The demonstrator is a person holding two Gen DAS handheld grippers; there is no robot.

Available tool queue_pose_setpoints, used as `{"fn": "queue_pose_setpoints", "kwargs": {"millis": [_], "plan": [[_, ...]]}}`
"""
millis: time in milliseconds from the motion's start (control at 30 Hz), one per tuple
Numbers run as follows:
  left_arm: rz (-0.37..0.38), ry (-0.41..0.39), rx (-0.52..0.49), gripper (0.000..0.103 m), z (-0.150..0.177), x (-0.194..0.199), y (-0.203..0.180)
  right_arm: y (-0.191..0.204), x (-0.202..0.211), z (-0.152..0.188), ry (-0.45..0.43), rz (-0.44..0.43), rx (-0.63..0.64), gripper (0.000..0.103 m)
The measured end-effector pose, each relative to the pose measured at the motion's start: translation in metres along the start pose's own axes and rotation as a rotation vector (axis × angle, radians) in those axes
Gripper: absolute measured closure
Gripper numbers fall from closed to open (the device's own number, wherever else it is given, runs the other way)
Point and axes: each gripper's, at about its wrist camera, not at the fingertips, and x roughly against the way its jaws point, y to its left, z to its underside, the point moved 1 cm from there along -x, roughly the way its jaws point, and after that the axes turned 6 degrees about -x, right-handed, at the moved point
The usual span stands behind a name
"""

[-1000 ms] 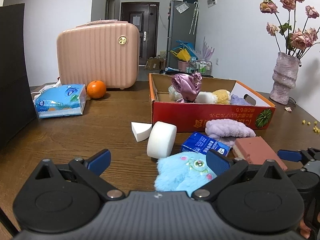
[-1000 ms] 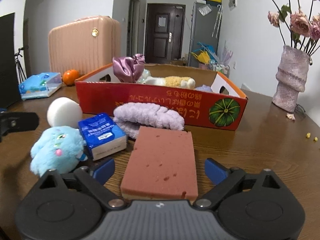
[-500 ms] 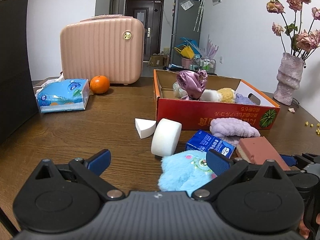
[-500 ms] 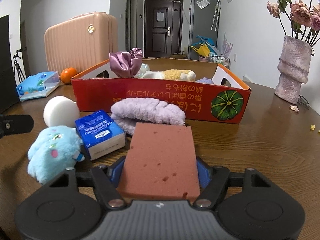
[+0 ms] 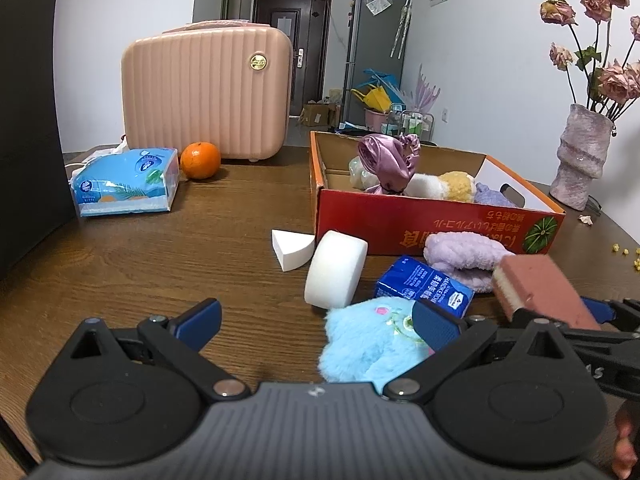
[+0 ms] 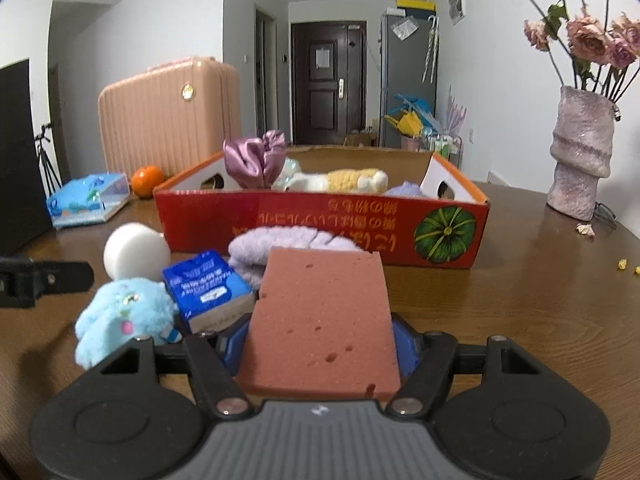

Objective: Organize soft objects
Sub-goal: 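Grasp the pink sponge with the right gripper while the left gripper grasps the blue plush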

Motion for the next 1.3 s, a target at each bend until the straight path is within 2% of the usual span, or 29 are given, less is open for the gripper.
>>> {"fn": "queue_pose_setpoints", "kwargs": {"millis": [500, 633, 1067, 1300], "plan": [[-0.001, 0.011, -0.014, 0.000, 0.003, -0.009, -0.012, -0.020, 0.029, -0.012, -0.117, -0.010, -0.042, 0.034], [0.021, 0.006, -0.012, 0.000, 0.004, -0.009, -0.020, -0.026, 0.036, -0.012, -0.137, -0.012, -0.047, 0.034], [0.040, 0.057, -0.115, 0.000, 0.013, -0.020, -0.062, -0.054, 0.047, -0.012, -0.161, 0.008, -0.067, 0.034], [0.034, 0.095, -0.129, 0.000, 0.016, -0.029, -0.067, -0.052, 0.048, -0.011, -0.159, -0.001, -0.067, 0.034]]}}
